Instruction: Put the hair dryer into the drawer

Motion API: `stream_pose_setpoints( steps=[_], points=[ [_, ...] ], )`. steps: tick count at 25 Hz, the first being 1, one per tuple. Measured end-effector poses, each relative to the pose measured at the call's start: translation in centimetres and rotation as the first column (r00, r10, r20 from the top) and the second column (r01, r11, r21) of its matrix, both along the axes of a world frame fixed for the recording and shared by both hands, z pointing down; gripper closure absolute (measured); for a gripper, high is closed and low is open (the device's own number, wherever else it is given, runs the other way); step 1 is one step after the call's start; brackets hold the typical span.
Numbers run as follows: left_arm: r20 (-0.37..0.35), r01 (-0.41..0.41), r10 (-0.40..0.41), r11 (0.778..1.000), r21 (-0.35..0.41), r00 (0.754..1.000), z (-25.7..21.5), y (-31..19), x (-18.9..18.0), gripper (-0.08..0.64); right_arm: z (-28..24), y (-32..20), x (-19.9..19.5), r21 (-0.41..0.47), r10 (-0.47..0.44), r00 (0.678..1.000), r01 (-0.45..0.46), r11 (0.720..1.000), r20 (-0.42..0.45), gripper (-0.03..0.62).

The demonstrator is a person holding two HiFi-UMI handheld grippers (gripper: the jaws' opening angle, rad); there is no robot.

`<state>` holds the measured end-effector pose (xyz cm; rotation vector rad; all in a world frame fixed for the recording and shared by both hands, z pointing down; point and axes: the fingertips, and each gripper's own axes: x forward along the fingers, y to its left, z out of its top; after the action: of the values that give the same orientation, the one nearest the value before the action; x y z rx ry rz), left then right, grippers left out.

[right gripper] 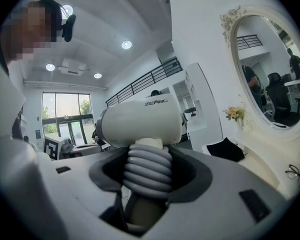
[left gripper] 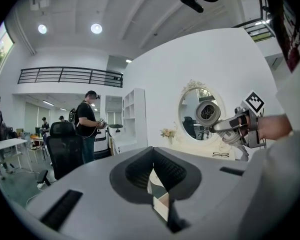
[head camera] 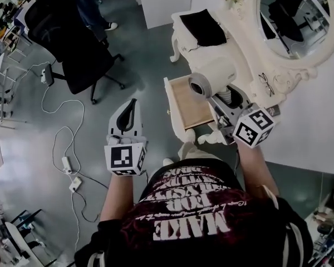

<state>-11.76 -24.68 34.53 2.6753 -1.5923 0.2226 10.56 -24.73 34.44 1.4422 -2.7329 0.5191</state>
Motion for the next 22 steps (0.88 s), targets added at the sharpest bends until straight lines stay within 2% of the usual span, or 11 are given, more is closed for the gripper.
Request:
stream_pose_setpoints(
  steps=[5,22],
  points=[
    [-0.002,0.031,-0.031,0.998,-0.046,1.000,1.9,-0.9,-0.1,0.555,2.1,-1.5,0.4,-0.051,-0.012,1.000,0.013,0.999,0.008,0.362],
    [0.028,0.092,-0.090,0.990,-0.103,0.996,4.0,-3.5,-0.1,0.555,8.8,-6.4,0.3,-0.182,-0.051,0.998,0.054,0.982,0.024,0.362]
  ],
)
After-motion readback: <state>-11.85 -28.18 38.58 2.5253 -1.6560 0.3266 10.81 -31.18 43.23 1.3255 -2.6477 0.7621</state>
